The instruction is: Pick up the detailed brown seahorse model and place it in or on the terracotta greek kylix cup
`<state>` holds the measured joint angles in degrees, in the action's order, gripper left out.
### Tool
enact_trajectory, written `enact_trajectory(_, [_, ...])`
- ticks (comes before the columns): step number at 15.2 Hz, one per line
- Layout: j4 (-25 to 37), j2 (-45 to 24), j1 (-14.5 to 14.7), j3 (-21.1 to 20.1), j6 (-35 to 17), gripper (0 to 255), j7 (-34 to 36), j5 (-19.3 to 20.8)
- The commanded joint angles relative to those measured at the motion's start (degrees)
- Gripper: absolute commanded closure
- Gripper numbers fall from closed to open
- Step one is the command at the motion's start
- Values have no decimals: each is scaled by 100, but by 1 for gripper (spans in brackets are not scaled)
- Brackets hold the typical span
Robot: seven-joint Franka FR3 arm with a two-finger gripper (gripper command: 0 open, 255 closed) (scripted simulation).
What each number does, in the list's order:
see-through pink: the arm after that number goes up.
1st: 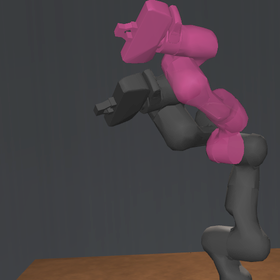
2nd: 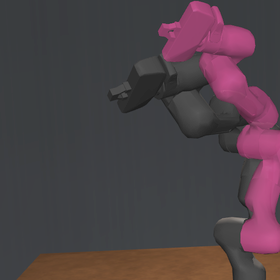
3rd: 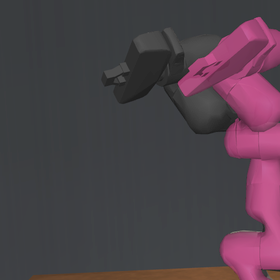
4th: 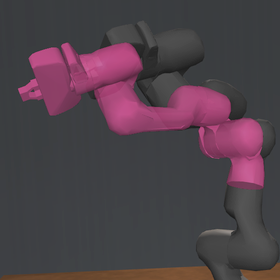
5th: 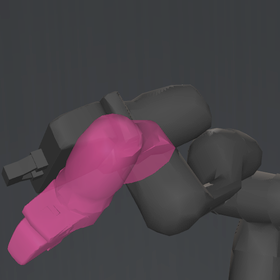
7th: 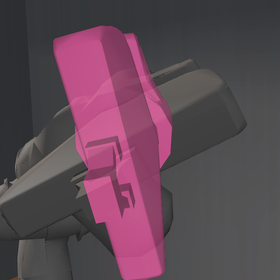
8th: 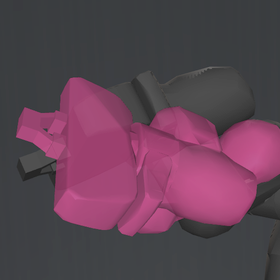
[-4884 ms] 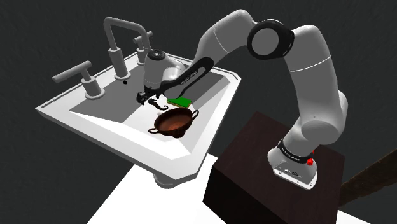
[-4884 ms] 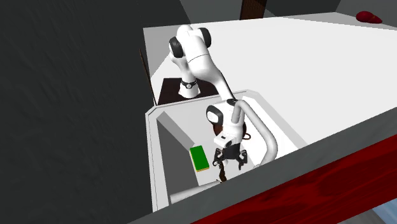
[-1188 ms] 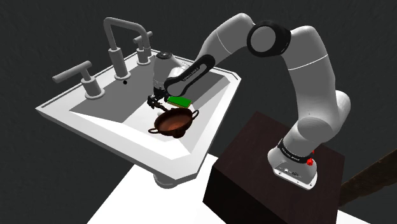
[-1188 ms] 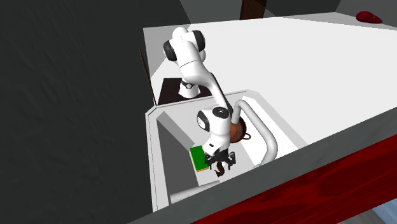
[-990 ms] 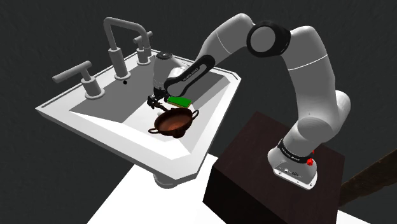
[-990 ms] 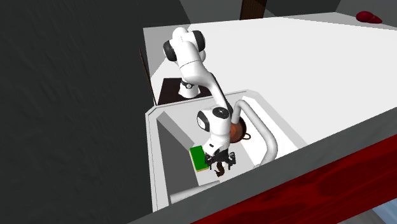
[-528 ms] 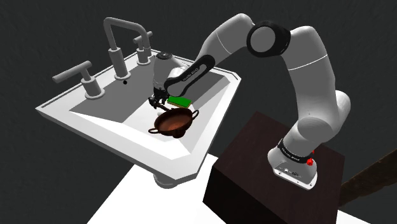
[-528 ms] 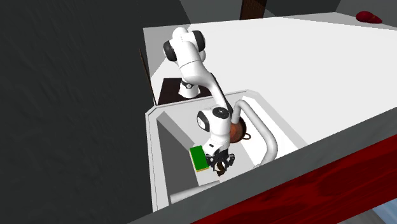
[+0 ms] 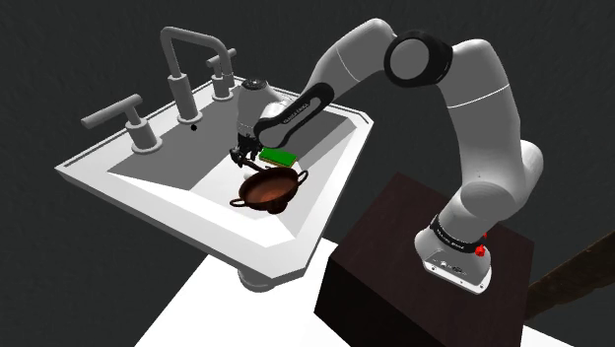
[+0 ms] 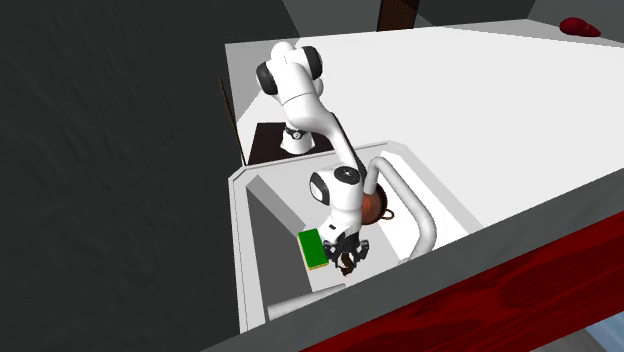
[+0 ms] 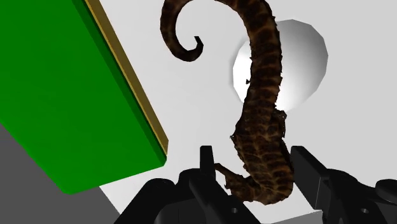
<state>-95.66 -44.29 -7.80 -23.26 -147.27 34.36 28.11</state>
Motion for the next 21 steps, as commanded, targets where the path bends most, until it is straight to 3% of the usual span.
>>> enact_trajectory(1, [-7,80,-29,-44,75,255,-29,-40])
enact_trajectory(21, [30,1020,-389,-573,1057,255,-371,-548])
